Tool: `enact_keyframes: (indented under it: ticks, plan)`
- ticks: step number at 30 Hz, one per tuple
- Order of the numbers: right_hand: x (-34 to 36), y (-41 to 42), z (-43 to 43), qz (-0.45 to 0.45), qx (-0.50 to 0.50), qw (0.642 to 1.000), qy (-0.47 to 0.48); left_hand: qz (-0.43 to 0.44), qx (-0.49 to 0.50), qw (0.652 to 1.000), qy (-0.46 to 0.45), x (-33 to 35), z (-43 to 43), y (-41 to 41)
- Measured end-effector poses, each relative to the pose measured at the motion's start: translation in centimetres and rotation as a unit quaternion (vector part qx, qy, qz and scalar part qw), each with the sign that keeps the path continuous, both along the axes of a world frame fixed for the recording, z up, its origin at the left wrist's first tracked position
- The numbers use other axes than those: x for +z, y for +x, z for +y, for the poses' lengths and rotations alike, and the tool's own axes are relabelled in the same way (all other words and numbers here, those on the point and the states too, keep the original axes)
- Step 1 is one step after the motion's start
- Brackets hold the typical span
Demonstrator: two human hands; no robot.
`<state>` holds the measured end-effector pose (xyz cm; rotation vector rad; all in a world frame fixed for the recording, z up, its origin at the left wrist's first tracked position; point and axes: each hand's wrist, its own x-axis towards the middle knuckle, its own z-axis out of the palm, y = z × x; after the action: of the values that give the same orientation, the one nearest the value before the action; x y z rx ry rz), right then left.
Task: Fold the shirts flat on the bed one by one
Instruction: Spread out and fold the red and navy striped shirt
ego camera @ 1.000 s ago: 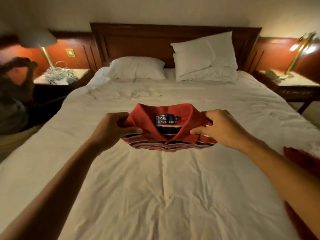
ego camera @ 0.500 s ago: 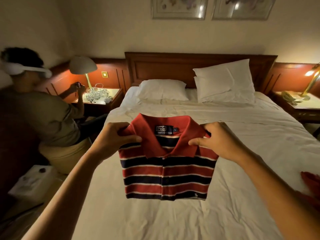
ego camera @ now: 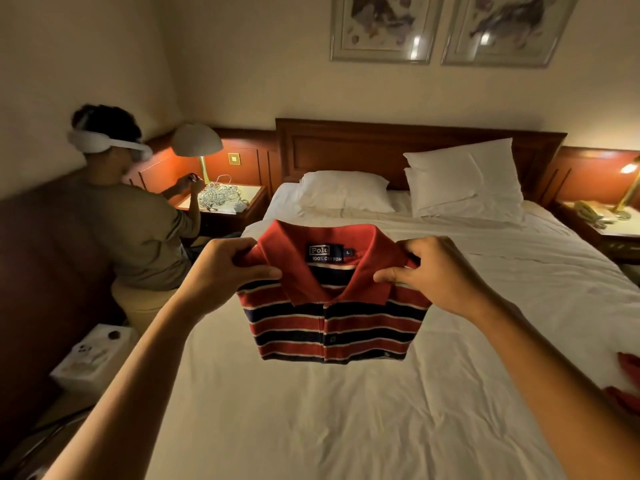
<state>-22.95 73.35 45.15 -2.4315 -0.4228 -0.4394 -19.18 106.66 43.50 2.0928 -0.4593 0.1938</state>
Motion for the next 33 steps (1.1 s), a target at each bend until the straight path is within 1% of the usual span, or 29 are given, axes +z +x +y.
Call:
enact_keyframes:
  ticks: [4, 7, 14, 18, 22, 28, 31, 33]
  plan:
    - [-1.2, -2.5, 5.2, 0.01, -0.031, 0.999, 0.001, 0.016, -0.035, 0.999, -0.016, -0.7, 5.0, -0.8]
    - [-2.8, -5.1, 9.9, 0.014, -0.076, 0.997, 0.01, 0.033, -0.074, 0.996, -0.035, -2.0, 9.1, -1.3]
    - [-4.9, -12.2, 19.1, 0.033, -0.179, 0.983, 0.009, 0.054, -0.141, 0.988, -0.011, -3.0, 16.5, -4.0]
    - [-5.4, -16.5, 22.2, 0.039, -0.204, 0.978, 0.011, 0.062, -0.167, 0.984, -0.013, -3.5, 18.7, -6.6]
    - [-5.9, -21.2, 23.2, 0.046, -0.224, 0.973, 0.013, 0.076, -0.182, 0.98, -0.001, -3.7, 18.6, -9.4]
    - [-7.9, -31.3, 22.1, 0.054, -0.269, 0.961, 0.032, 0.083, -0.249, 0.964, 0.038, -5.9, 15.1, -14.9]
    - [-9.2, -36.8, 21.7, 0.069, -0.314, 0.946, 0.036, 0.097, -0.295, 0.949, 0.055, -7.5, 12.4, -17.9]
    - [-10.2, -40.3, 21.7, 0.082, -0.355, 0.93, 0.048, 0.11, -0.337, 0.933, 0.064, -8.5, 10.4, -19.7]
